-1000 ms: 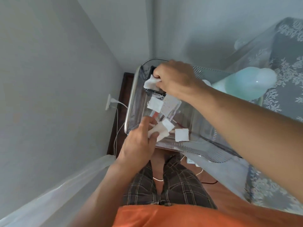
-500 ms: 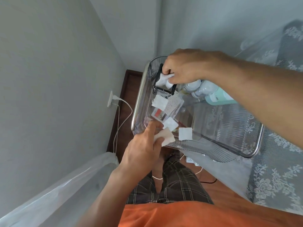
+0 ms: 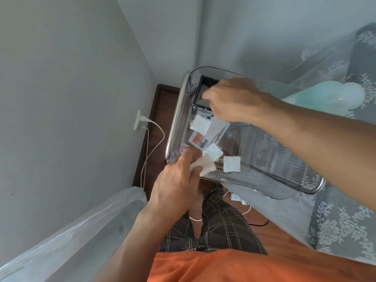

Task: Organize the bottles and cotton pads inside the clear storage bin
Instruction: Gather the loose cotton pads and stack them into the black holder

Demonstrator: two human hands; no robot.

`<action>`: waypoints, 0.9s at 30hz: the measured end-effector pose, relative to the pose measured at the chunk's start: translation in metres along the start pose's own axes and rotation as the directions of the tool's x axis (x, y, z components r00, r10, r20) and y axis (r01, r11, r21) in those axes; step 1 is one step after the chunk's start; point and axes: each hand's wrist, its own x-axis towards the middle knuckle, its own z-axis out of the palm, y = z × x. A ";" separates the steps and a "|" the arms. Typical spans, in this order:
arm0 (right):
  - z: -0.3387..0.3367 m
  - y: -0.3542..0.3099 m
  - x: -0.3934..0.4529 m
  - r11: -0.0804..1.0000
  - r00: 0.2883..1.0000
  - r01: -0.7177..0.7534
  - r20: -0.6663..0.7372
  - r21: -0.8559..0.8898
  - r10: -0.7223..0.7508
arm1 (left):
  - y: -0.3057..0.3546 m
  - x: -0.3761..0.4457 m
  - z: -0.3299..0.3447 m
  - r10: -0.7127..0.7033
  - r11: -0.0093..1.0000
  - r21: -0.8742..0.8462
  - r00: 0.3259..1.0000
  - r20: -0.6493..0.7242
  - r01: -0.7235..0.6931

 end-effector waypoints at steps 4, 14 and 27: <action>0.002 -0.004 0.000 0.998 0.999 -0.041 -0.011 0.051 0.042 | 0.015 0.013 -0.008 0.070 0.995 0.084 0.993 -0.095 -0.062; 0.057 0.000 -0.117 0.717 0.833 -0.159 -0.298 0.679 0.466 | 0.081 0.102 -0.047 0.238 0.768 0.632 0.963 -0.124 -0.108; 0.135 -0.011 -0.174 0.628 0.861 -0.295 -0.084 0.720 0.501 | 0.099 0.164 -0.020 0.232 0.526 0.845 0.972 -0.034 -0.096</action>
